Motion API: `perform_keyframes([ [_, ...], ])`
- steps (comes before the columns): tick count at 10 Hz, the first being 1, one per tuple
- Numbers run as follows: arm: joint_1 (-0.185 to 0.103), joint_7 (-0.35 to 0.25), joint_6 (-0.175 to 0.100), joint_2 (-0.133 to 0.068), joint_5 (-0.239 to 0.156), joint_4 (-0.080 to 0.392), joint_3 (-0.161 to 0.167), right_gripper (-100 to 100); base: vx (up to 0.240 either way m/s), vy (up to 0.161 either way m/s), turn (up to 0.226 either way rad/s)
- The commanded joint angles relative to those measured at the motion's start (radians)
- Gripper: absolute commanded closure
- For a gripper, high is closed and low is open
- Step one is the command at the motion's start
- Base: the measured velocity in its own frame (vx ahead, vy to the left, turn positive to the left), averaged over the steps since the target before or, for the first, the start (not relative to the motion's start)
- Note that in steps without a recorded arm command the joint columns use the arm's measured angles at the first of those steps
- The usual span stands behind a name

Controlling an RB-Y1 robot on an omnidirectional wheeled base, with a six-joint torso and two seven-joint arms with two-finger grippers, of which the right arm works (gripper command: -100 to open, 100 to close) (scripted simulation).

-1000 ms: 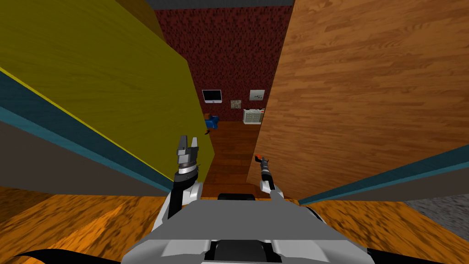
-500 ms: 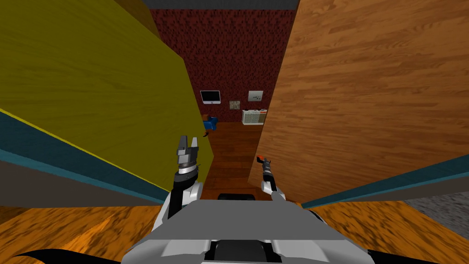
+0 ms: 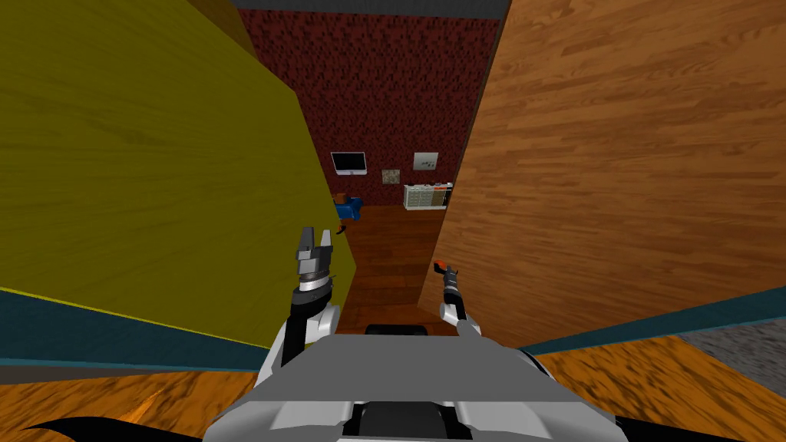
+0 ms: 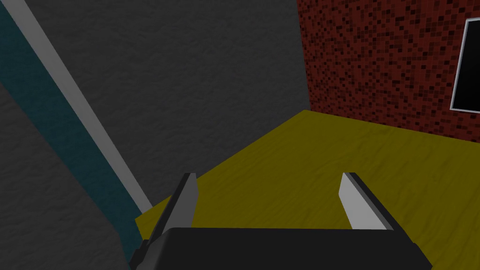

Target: Push the door open

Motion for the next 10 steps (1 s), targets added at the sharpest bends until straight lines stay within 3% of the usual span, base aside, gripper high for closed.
perform_keyframes([
  [1,-0.001,0.007,-0.005,-0.006,-0.011,-0.005,-0.018,100,0.209,0.087,-0.084],
  [3,-0.001,0.007,-0.005,-0.006,-0.011,-0.005,-0.018,100,0.082,0.016,-0.018],
  [7,0.001,0.017,-0.004,-0.008,-0.031,-0.004,-0.048,100,0.163,0.046,-0.052],
  [10,0.006,0.024,-0.009,-0.021,-0.046,0.006,-0.070,100,0.127,-0.007,-0.041],
])
